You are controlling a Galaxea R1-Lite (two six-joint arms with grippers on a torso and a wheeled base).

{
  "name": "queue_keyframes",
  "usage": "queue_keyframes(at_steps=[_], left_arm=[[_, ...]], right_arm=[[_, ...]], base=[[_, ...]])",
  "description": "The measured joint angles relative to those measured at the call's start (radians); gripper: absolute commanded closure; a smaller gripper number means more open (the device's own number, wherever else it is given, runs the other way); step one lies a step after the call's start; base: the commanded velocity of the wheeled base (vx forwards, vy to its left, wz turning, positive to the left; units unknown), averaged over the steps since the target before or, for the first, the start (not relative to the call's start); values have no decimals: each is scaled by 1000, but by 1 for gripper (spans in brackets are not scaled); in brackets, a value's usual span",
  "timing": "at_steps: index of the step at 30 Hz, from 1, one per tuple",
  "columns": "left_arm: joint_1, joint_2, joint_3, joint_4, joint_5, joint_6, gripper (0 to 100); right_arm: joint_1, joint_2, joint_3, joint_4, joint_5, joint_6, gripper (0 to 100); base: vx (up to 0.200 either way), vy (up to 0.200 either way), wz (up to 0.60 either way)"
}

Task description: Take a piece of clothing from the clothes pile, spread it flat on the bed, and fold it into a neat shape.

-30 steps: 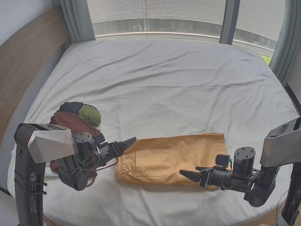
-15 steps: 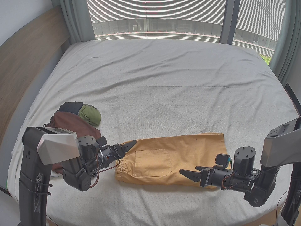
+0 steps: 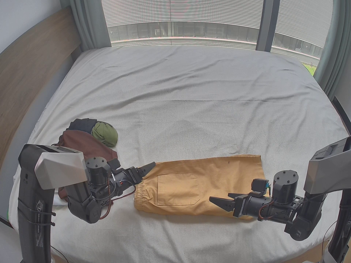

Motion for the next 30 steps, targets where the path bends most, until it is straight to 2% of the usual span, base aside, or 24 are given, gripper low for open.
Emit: queue_keyframes(at_steps=[11,30], left_arm=[[38,-34,128,0,0,14,0],[18,67,145,0,1,25,0]], right_arm=[[3,1,0,0,0,-1,0],[10,8,0,-1,0,-1,0]], base=[[0,0,0],[0,0,0]])
